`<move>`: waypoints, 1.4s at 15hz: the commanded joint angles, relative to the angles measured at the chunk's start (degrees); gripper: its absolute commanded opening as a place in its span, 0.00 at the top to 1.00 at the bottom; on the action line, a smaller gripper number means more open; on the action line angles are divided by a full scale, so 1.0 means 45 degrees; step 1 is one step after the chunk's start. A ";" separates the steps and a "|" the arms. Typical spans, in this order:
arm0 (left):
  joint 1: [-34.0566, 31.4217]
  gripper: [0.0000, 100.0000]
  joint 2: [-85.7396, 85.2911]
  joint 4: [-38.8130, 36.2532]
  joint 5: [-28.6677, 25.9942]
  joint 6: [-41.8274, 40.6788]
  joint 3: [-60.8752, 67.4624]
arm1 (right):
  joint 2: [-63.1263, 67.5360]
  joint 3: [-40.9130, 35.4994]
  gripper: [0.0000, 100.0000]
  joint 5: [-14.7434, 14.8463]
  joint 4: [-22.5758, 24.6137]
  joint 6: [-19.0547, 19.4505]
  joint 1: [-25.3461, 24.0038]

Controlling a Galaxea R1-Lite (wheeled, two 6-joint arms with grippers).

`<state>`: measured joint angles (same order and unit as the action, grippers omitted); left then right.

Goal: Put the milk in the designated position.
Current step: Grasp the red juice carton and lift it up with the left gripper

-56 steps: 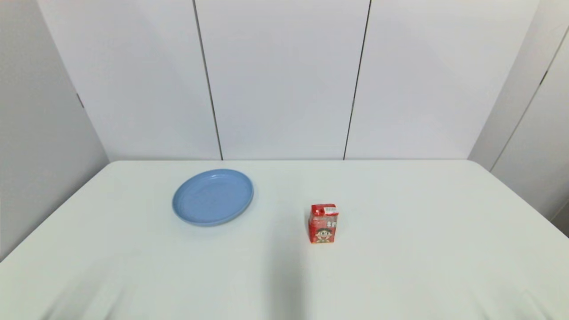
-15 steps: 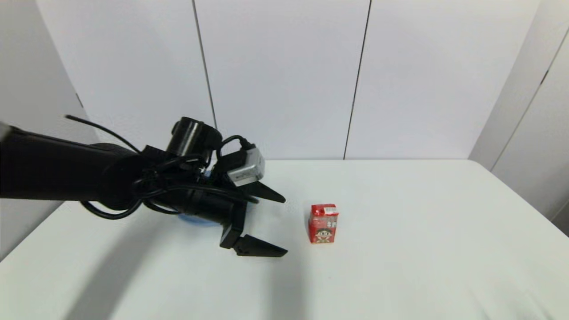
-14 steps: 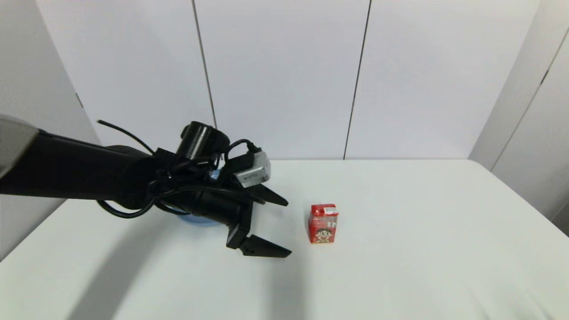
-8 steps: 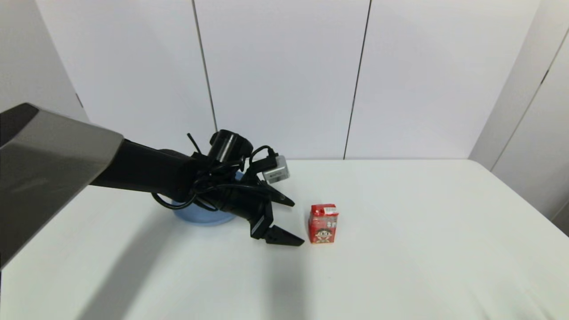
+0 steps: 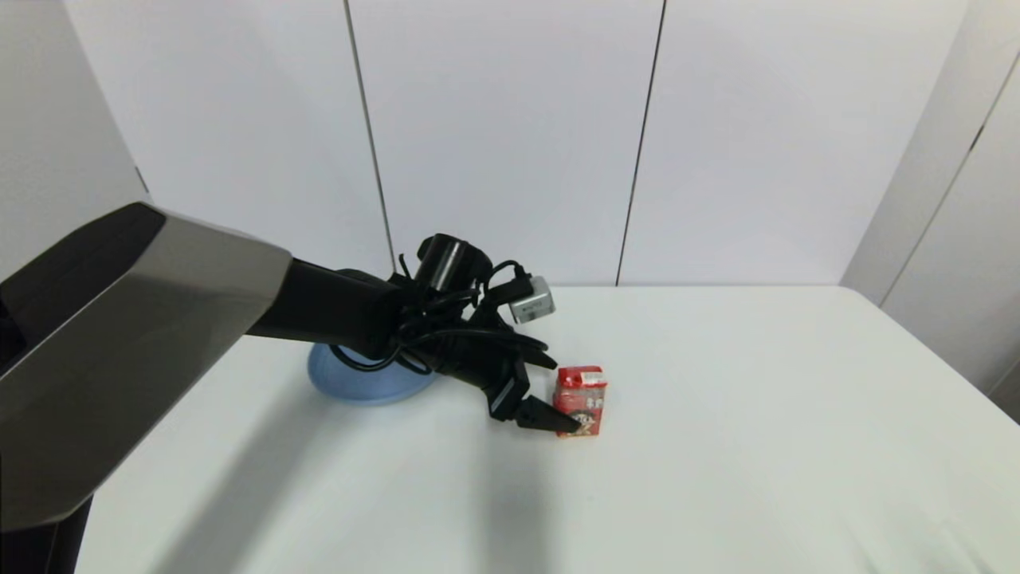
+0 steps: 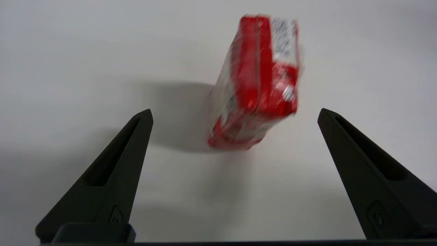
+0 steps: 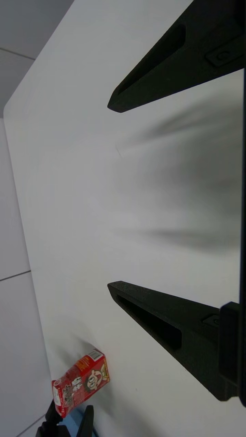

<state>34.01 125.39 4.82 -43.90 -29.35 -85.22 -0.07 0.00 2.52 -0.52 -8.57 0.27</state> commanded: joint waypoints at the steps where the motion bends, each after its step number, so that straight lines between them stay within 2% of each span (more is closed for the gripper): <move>1: 0.0411 0.00 0.0201 0.0004 -0.0050 0.0293 -0.0378 | 0.0016 0.0000 0.00 0.0006 -0.0001 -0.0029 -0.0001; 7: 0.0528 0.00 0.0358 0.0024 0.0517 0.0488 -0.0358 | 0.0016 0.0000 0.00 0.0006 -0.0001 -0.0010 -0.0001; 8: 0.0528 1.00 0.0397 0.0043 0.0517 0.0488 -0.0358 | 0.0016 0.0000 0.00 0.0006 -0.0001 -0.0010 -0.0001; 17: 0.0547 1.00 0.0436 0.0043 0.0732 0.0488 -0.0280 | 0.0016 0.0000 0.00 0.0006 -0.0001 -0.0010 -0.0001; 21: 0.0801 1.00 -0.1361 0.0063 0.0947 0.0703 0.1283 | 0.0016 0.0000 0.00 0.0006 -0.0001 -0.0029 -0.0001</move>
<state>37.05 125.27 5.17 -40.09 -26.70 -83.70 -0.07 0.00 2.54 -0.52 -8.62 0.27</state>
